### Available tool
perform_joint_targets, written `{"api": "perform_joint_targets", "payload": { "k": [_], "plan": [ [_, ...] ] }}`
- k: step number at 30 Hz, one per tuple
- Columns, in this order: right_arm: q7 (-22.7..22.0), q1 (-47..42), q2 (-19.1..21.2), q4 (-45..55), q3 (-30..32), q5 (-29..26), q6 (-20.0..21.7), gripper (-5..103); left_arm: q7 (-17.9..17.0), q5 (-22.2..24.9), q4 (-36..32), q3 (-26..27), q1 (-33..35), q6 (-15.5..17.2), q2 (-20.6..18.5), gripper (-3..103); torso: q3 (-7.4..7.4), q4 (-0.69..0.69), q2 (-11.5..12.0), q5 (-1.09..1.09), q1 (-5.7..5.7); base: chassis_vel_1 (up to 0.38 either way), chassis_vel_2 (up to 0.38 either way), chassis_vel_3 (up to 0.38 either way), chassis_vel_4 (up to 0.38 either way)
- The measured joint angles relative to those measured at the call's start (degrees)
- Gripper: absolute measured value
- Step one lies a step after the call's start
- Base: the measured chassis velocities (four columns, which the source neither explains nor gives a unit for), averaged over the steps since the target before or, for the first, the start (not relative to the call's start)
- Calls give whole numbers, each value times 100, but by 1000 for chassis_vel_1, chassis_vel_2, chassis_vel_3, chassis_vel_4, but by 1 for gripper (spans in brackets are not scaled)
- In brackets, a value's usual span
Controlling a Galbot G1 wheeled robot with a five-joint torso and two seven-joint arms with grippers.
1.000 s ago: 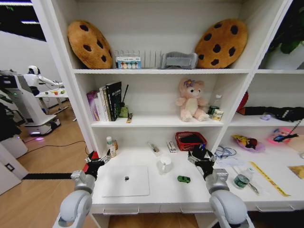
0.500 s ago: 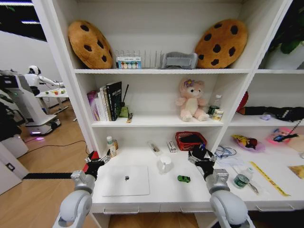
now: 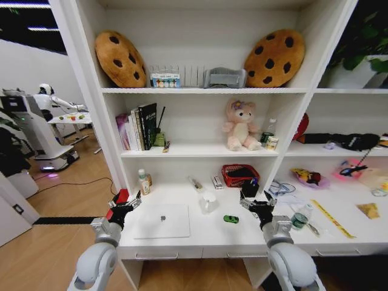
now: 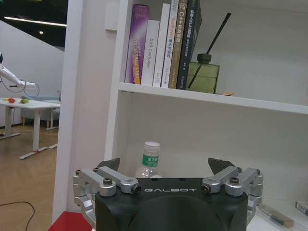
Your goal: Organize the objects on the table.
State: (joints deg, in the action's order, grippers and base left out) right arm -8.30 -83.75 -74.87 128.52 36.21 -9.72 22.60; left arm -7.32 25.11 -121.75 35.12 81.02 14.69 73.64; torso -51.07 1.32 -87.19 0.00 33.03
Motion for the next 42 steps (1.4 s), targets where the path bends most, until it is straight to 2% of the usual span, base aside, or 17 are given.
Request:
{"api": "perform_joint_targets", "payload": {
  "k": [12,22,26,42],
  "plan": [
    [19,-120,-31,74,11,8,-61,100,0,0,0,0,0,0,0,100,0,0,0,0,1,104,-97,-91,102],
    [133,-194,-72,62,60,83,-447,100,0,0,0,0,0,0,0,100,0,-1,0,-1,0,48,-49,-49,59],
    [382,-226,-69,40,194,11,-631,100,0,0,0,0,0,0,0,100,-1,0,1,-1,4,0,0,0,0],
    [487,-173,-16,-32,237,-51,-665,100,0,0,0,0,0,0,0,100,-1,0,1,-1,2,-21,-28,38,32]
  ]
}}
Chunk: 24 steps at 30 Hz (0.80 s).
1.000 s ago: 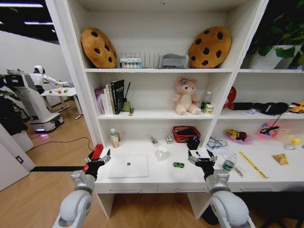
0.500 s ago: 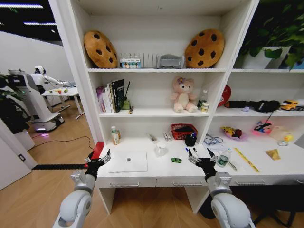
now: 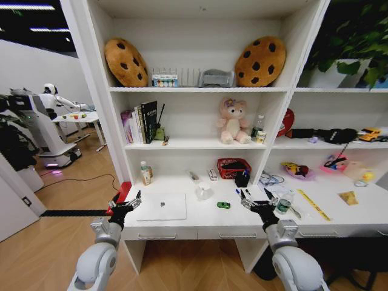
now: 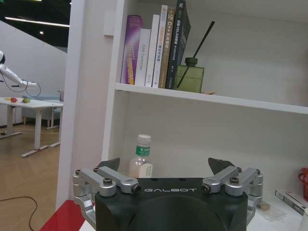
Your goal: Organize the objects on the table.
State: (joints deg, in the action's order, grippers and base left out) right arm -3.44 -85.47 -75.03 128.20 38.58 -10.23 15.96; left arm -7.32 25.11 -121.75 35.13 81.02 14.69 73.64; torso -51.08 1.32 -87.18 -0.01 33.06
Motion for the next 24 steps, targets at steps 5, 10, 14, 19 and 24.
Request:
{"api": "perform_joint_targets", "payload": {
  "k": [5,10,14,19,24],
  "plan": [
    [4,12,-5,-23,-10,0,1,100,0,0,0,0,0,0,0,100,0,1,0,0,0,-63,-59,72,59],
    [8,8,-4,-41,-7,-5,3,100,0,0,0,0,0,0,0,100,0,-1,0,1,0,-15,-26,37,24],
    [8,-13,-2,-34,11,-19,14,100,0,0,0,0,0,0,0,100,0,0,0,2,-1,-4,-6,4,13],
    [5,-32,-22,-12,11,-13,20,100,0,0,0,1,0,0,0,100,0,-1,0,2,-2,-52,-52,67,59],
    [0,-46,-46,22,-1,7,23,100,0,0,0,0,0,0,0,100,0,0,0,1,-1,-92,-86,76,74]
  ]
}}
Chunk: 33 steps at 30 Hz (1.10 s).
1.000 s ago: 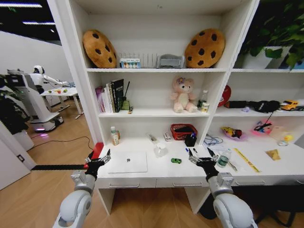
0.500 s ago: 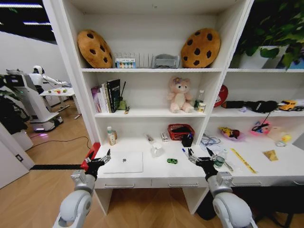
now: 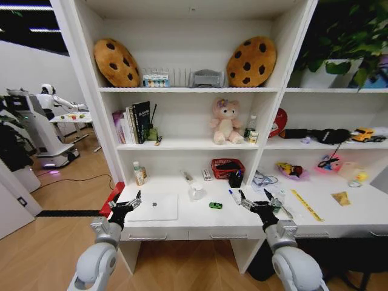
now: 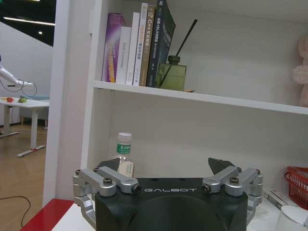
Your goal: Organize the objects on the table.
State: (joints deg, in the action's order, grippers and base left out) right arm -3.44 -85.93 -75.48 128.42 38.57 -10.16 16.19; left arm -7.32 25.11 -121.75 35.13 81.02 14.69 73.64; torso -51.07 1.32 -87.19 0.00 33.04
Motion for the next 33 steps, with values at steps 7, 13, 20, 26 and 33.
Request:
{"api": "perform_joint_targets", "payload": {
  "k": [7,13,20,26,33],
  "plan": [
    [-9,-50,-24,60,-10,52,10,100,0,0,0,0,0,0,0,100,0,0,0,1,0,-81,-97,88,86],
    [-7,-69,-24,75,-5,69,19,100,0,0,0,0,0,0,0,100,0,0,0,0,0,-101,-86,94,89],
    [-2,4,-10,-18,0,44,23,100,0,0,0,0,0,0,0,100,0,-1,0,0,0,-116,-112,102,100],
    [26,102,37,-217,-27,47,-65,100,1,1,0,-1,0,0,0,100,0,1,0,-1,1,-106,-134,112,86],
    [493,505,478,-453,-67,-1071,757,100,0,0,0,1,0,0,0,100,0,-1,0,0,0,-6,4,9,2]
  ]
}}
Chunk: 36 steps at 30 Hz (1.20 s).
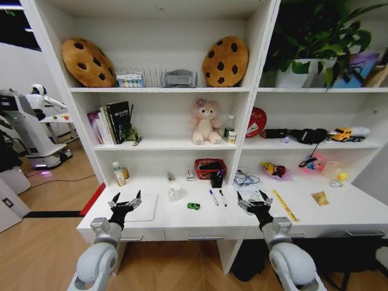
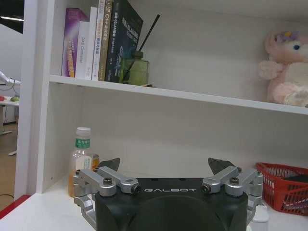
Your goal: Organize the objects on the table.
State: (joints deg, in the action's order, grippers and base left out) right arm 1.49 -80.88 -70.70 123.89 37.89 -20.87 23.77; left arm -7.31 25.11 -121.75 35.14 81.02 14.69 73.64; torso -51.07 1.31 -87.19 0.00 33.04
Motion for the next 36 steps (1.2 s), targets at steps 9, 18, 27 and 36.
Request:
{"api": "perform_joint_targets", "payload": {
  "k": [9,18,27,36],
  "plan": [
    [1420,791,839,-425,345,-34,1647,100,-1,0,1,-1,0,0,0,100,0,2,0,-1,0,11,12,-5,-3],
    [2870,1491,1610,-1340,-115,120,1567,100,-1,0,1,-1,0,0,0,100,0,0,0,0,1,0,0,0,0],
    [2976,1980,1815,-1932,-781,302,1410,100,-1,0,1,-1,0,-1,0,100,0,2,0,-1,0,0,0,0,0],
    [3423,2992,1647,-2636,-2139,575,1169,100,-1,0,0,-1,0,0,0,100,0,1,0,1,1,0,0,0,0]
  ]
}}
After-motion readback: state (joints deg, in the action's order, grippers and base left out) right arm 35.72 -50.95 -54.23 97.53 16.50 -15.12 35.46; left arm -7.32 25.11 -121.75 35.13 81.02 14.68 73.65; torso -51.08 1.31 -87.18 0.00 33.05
